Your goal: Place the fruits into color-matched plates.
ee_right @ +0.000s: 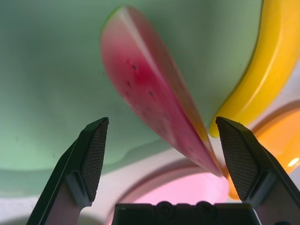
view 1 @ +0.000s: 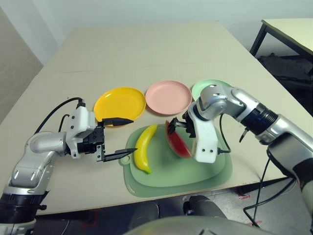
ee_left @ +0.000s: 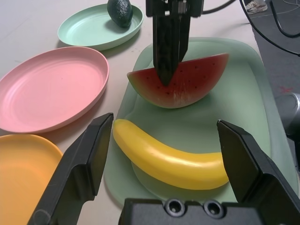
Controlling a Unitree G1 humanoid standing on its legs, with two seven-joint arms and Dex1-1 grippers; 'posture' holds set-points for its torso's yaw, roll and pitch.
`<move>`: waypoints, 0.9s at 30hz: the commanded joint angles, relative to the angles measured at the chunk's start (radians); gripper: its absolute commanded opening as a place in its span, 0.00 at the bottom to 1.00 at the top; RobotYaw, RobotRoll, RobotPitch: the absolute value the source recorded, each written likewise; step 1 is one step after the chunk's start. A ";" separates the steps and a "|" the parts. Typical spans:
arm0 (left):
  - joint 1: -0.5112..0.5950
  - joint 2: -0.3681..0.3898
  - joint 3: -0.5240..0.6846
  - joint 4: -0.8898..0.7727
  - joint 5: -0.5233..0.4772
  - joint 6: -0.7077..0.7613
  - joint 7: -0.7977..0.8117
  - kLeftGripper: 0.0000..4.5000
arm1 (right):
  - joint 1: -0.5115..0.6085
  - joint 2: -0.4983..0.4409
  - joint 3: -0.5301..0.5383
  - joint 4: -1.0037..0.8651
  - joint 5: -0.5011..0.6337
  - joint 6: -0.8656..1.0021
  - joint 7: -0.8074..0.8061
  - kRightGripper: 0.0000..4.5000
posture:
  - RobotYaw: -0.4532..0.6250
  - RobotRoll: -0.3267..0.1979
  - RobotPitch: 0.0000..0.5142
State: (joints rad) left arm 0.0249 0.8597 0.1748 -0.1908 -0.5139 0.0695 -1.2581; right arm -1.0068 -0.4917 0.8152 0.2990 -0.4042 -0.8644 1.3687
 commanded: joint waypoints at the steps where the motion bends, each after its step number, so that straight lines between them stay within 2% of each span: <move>1: 0.008 0.001 0.014 -0.013 -0.002 0.003 0.005 1.00 | 0.029 0.010 0.014 -0.021 -0.010 0.092 0.025 0.99 | 0.48 0.62 0.08; 10: 0.013 -0.003 0.010 -0.015 0.000 -0.002 0.009 1.00 | 0.079 -0.004 0.009 -0.139 0.035 0.258 0.119 0.99 | 0.48 0.62 0.08; 27: 0.009 -0.002 0.014 -0.009 0.002 -0.006 0.007 1.00 | 0.108 0.062 -0.016 -0.169 -0.044 0.618 0.110 0.99 | 0.49 0.62 0.06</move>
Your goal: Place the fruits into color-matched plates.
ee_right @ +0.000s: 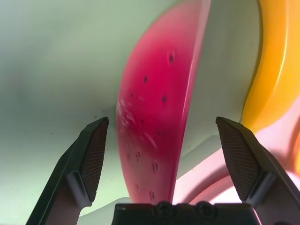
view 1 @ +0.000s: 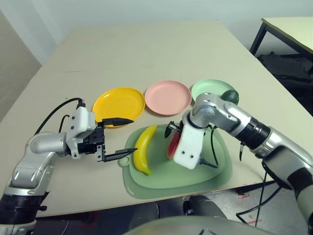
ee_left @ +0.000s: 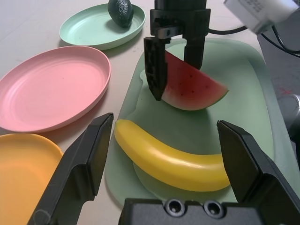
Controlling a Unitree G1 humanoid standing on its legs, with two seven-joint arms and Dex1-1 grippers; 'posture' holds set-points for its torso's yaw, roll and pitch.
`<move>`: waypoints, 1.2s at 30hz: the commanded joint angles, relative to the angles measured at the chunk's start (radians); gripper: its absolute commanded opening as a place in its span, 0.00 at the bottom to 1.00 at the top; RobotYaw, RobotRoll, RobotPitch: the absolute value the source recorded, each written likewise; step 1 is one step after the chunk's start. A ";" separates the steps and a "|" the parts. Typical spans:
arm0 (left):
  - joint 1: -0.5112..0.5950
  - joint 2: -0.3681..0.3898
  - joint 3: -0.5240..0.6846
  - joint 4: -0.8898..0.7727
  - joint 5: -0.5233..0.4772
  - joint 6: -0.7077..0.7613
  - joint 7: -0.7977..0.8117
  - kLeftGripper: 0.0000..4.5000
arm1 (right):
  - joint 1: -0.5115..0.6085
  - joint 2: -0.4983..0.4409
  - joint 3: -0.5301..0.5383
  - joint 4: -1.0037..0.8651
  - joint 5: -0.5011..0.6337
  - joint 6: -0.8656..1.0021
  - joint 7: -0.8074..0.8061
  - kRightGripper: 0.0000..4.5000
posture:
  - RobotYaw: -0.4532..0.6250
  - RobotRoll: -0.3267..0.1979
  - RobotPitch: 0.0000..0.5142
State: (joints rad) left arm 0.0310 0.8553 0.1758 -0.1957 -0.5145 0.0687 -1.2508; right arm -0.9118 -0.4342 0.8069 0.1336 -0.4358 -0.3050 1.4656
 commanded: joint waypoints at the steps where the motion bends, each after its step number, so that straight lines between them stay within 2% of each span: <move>1: 0.003 0.002 0.013 -0.004 0.003 -0.006 0.000 1.00 | 0.021 0.004 -0.007 -0.014 -0.015 0.098 0.022 0.99 | 0.49 0.62 0.06; 8: -0.002 0.003 0.015 0.000 0.007 -0.010 0.005 1.00 | 0.067 -0.007 0.002 -0.082 -0.011 0.278 0.091 0.99 | 0.48 0.62 0.05; 13: -0.007 0.005 0.013 0.005 0.008 -0.014 0.003 1.00 | 0.078 0.046 0.001 -0.088 -0.034 0.434 0.078 0.99 | 0.48 0.62 0.06; 20: -0.007 0.008 0.014 0.007 0.009 -0.018 0.000 1.00 | 0.079 0.075 0.010 -0.070 -0.051 0.543 0.063 0.99 | 0.48 0.62 0.05; 23: -0.006 0.009 0.015 0.006 0.008 -0.017 0.000 1.00 | 0.080 0.074 0.018 -0.060 -0.063 0.565 0.061 0.90 | 0.48 0.62 0.05; 28: -0.006 0.012 0.017 0.006 0.007 -0.015 -0.001 1.00 | 0.091 0.050 0.026 -0.080 -0.060 0.589 0.085 0.52 | 0.48 0.62 0.05; 29: -0.007 0.013 0.017 0.006 0.007 -0.015 -0.002 1.00 | 0.092 0.047 0.027 -0.083 -0.060 0.593 0.088 0.48 | 0.48 0.62 0.05; 36: -0.011 0.011 0.012 0.001 -0.002 -0.016 -0.013 1.00 | 0.089 0.029 0.027 -0.090 -0.058 0.614 0.098 0.47 | 0.48 0.62 0.05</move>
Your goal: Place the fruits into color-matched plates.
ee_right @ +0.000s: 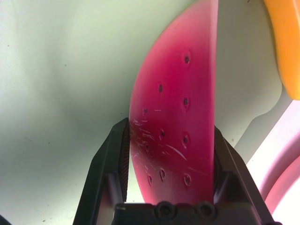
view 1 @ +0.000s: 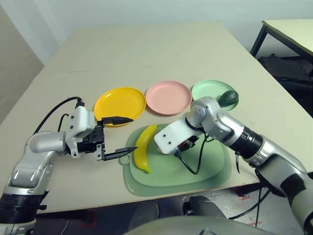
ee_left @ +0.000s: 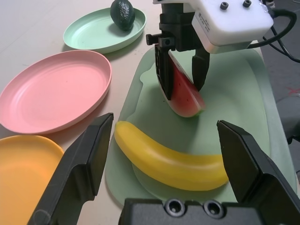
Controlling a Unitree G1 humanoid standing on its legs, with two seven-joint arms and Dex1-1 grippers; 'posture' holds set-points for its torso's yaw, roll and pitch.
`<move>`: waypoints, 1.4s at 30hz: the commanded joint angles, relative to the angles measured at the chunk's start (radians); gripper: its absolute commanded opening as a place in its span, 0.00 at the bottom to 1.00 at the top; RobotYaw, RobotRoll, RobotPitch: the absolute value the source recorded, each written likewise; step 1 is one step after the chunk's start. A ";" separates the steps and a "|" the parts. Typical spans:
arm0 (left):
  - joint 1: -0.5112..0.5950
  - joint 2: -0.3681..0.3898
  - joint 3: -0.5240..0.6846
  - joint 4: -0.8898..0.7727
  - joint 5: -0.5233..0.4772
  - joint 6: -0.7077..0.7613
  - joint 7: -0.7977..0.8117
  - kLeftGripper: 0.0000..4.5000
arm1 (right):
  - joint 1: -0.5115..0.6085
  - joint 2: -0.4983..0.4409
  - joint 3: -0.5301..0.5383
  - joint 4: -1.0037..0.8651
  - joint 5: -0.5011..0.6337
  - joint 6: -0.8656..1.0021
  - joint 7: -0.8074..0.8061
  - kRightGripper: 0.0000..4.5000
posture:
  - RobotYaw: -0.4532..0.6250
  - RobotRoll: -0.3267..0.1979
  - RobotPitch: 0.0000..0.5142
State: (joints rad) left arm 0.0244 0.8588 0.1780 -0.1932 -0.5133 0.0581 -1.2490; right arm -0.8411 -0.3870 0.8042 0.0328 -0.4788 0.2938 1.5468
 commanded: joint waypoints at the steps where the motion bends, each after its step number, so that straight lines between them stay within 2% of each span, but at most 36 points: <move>1: -0.004 0.008 0.009 -0.005 -0.007 -0.008 -0.022 1.00 | 0.018 -0.022 0.030 0.013 -0.015 0.014 0.017 0.47 | 0.48 0.62 0.05; 12: -0.015 0.010 0.009 0.002 -0.005 -0.014 -0.050 1.00 | -0.068 -0.006 -0.026 0.018 0.043 0.075 0.058 0.47 | 0.48 0.62 0.04; 18: -0.016 0.010 0.011 0.005 0.003 -0.012 -0.043 1.00 | -0.214 0.019 -0.104 0.095 0.114 0.106 0.048 0.47 | 0.48 0.62 0.04; 23: -0.023 0.002 0.027 -0.001 -0.021 0.020 -0.015 1.00 | -0.398 0.083 -0.197 0.423 0.140 0.039 -0.096 0.47 | 0.48 0.62 0.03; 28: -0.011 0.006 0.018 -0.004 -0.003 0.009 -0.013 1.00 | -0.507 0.167 -0.241 0.800 0.120 -0.112 -0.317 0.47 | 0.49 0.62 0.03; 33: -0.001 0.003 0.016 -0.016 0.002 0.008 -0.004 1.00 | -0.527 0.233 -0.244 1.042 0.085 -0.223 -0.459 0.47 | 0.50 0.62 0.04; 42: 0.015 -0.002 0.009 -0.025 0.011 0.004 0.007 1.00 | -0.556 0.312 -0.272 1.233 0.062 -0.269 -0.653 0.47 | 0.50 0.62 0.04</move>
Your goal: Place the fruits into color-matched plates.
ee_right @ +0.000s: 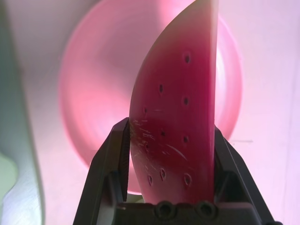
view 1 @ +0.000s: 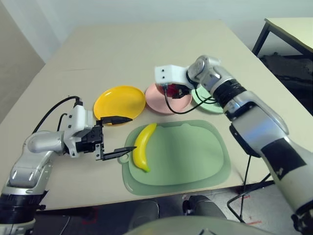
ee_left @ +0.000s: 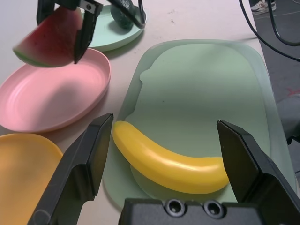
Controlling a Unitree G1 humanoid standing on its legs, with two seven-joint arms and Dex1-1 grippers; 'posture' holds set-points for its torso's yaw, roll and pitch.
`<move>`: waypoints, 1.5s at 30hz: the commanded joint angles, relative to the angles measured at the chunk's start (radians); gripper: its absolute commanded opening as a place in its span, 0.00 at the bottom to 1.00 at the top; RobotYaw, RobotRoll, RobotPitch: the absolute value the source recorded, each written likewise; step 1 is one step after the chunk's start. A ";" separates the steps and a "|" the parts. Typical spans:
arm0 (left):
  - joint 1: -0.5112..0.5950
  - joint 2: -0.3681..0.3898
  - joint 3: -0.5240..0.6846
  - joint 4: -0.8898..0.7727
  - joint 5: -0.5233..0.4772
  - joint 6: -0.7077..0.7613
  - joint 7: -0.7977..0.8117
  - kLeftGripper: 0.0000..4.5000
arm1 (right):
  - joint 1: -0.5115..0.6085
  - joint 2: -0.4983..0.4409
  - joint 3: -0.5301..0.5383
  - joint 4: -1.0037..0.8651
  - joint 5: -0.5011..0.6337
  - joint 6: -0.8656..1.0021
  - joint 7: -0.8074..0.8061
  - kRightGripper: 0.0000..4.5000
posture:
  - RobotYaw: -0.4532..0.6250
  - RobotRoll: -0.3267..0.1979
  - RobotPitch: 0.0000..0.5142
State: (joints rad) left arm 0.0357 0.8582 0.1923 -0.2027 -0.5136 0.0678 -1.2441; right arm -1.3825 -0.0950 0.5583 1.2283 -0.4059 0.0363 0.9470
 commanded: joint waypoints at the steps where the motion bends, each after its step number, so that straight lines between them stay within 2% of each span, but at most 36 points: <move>1: 0.001 -0.003 -0.006 -0.014 0.012 -0.006 0.004 1.00 | -0.012 0.027 -0.029 0.048 -0.010 -0.011 -0.065 0.47 | 0.50 0.62 0.04; 7: -0.009 -0.010 0.002 -0.011 0.023 0.014 0.046 1.00 | 0.021 0.033 0.000 0.087 -0.063 -0.031 -0.085 0.47 | 0.51 0.62 0.03; 12: -0.074 -0.049 0.011 -0.015 0.036 0.109 0.221 1.00 | 0.027 0.035 -0.017 0.091 -0.075 -0.028 -0.069 0.47 | 0.51 0.62 0.04; 17: -0.110 -0.080 -0.007 -0.030 0.047 0.171 0.315 1.00 | 0.032 0.043 -0.023 0.091 -0.077 -0.022 -0.061 0.47 | 0.51 0.62 0.05; 29: -0.102 -0.079 -0.022 -0.023 0.085 0.164 0.306 1.00 | 0.044 0.044 -0.021 0.095 -0.086 -0.029 -0.074 0.48 | 0.51 0.62 0.04; 30: -0.102 -0.080 -0.021 -0.022 0.086 0.163 0.305 1.00 | 0.045 0.044 -0.021 0.095 -0.087 -0.030 -0.073 0.64 | 0.51 0.62 0.04; 35: -0.100 -0.078 -0.015 -0.016 0.085 0.157 0.294 1.00 | 0.046 0.029 -0.012 0.087 -0.100 -0.059 -0.061 1.00 | 0.51 0.62 0.05; 41: -0.092 -0.067 -0.009 -0.010 0.086 0.141 0.263 1.00 | 0.016 -0.015 -0.030 0.056 -0.092 -0.101 -0.023 1.00 | 0.51 0.62 0.04; 43: -0.091 -0.058 -0.012 -0.006 0.091 0.124 0.239 1.00 | 0.001 -0.041 -0.055 0.015 -0.064 -0.113 0.028 1.00 | 0.51 0.62 0.04; 45: -0.091 -0.039 -0.015 0.004 0.102 0.083 0.194 1.00 | 0.021 -0.090 -0.111 -0.105 0.017 -0.082 0.163 1.00 | 0.52 0.62 0.04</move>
State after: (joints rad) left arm -0.0607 0.8021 0.1812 -0.2134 -0.4257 0.1849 -1.0147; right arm -1.3522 -0.1606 0.4936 1.2120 -0.4476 -0.0590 1.0189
